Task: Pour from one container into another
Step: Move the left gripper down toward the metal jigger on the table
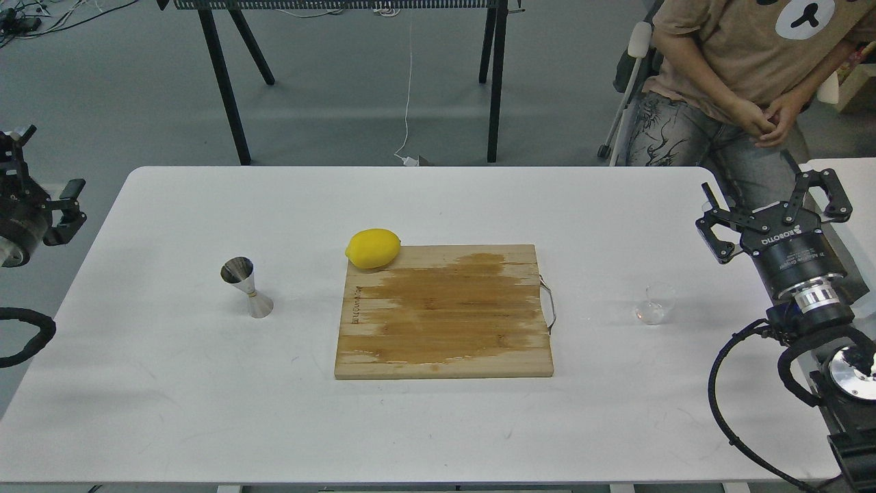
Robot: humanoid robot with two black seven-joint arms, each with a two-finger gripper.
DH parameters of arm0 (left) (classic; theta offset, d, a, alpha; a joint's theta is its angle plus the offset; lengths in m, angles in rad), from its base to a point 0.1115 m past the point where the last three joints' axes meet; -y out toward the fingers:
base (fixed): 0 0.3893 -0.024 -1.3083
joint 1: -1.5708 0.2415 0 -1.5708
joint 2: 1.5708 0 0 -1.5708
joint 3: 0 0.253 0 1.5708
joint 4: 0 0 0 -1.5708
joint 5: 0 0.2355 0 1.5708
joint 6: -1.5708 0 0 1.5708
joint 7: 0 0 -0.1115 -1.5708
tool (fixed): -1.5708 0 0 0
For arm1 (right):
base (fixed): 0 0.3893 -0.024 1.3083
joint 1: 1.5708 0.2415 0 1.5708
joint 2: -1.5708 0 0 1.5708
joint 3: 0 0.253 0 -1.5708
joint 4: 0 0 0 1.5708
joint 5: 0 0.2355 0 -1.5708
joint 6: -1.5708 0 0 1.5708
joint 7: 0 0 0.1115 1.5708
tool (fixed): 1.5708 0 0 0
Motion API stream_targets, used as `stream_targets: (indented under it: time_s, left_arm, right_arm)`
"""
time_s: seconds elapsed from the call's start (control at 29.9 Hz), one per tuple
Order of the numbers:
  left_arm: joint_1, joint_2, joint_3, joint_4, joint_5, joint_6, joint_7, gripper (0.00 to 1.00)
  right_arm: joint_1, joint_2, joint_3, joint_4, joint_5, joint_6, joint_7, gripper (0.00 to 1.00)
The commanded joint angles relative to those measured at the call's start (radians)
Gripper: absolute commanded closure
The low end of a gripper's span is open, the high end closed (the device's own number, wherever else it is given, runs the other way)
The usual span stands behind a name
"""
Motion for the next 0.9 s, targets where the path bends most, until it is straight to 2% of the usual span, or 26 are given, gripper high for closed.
stream_targets:
  time_s: [0.0,0.37,0.57,0.67,0.87]
  left_arm:
    - [0.001,-0.004,-0.001,0.004,0.0,0.0,0.0,0.0]
    - [0.002,0.015,-0.01,0.007,-0.006,0.0,0.0,0.0]
    - [-0.028,0.075,0.002,0.105,0.009,0.0,0.0,0.0]
    - [-0.076,0.097,0.039,0.133,0.073,0.0,0.0,0.0]
    - [-0.254,0.106,0.092,0.127,0.295,0.0,0.0,0.0]
  right_arm:
    - [0.002,-0.003,0.0,-0.001,0.0,0.0,0.0,0.01]
    - [0.0,-0.003,0.017,0.002,0.003,0.0,0.0,0.01]
    - [0.0,-0.003,0.017,0.005,0.003,0.0,0.0,0.01]
    - [0.0,-0.003,0.017,0.007,0.003,0.0,0.0,0.01]
    - [0.0,-0.003,0.017,0.007,0.003,0.0,0.0,0.01]
